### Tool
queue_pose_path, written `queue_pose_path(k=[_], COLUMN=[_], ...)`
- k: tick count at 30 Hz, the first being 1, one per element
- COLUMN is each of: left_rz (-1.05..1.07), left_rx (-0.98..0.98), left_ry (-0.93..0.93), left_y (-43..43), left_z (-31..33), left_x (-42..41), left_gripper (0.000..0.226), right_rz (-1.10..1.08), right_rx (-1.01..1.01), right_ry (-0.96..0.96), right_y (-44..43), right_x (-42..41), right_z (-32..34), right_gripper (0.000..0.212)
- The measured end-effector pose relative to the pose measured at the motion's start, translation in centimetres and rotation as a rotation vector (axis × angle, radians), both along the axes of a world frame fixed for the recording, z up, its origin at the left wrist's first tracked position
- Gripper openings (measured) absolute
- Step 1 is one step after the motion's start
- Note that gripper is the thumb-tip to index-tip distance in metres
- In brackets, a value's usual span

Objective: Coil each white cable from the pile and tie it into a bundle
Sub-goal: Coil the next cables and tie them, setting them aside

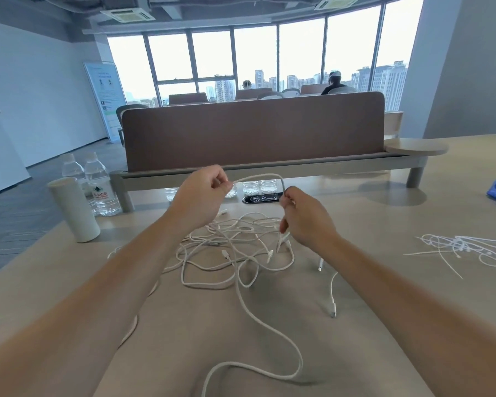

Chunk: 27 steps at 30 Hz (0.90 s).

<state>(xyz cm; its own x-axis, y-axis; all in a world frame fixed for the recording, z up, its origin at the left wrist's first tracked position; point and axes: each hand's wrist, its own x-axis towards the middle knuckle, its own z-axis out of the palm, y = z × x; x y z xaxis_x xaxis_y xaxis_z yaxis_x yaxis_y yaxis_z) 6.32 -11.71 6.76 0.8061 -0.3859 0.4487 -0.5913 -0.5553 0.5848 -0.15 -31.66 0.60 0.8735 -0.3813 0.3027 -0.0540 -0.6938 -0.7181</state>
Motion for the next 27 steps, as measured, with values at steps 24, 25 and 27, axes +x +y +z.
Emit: queue_pose_path(k=[24,25,27], left_rz=[-0.112,-0.111,-0.097], left_rx=[0.093,0.057,-0.029], left_ry=[0.218,0.236,0.259], left_y=[-2.8,-2.9,-2.8], left_z=[-2.2,-2.1,-1.6], left_x=[-3.0,-3.2,-3.5], left_gripper=[0.026,0.033,0.043], right_rz=[0.203,0.214,0.267], right_rx=[0.017,-0.055,-0.145], right_ry=[-0.063,-0.031,0.037], right_y=[0.5,0.5,0.5], right_x=[-1.1,-1.1,-1.3], right_z=[4.9,4.8,4.6], right_gripper=[0.019,0.019,0.018])
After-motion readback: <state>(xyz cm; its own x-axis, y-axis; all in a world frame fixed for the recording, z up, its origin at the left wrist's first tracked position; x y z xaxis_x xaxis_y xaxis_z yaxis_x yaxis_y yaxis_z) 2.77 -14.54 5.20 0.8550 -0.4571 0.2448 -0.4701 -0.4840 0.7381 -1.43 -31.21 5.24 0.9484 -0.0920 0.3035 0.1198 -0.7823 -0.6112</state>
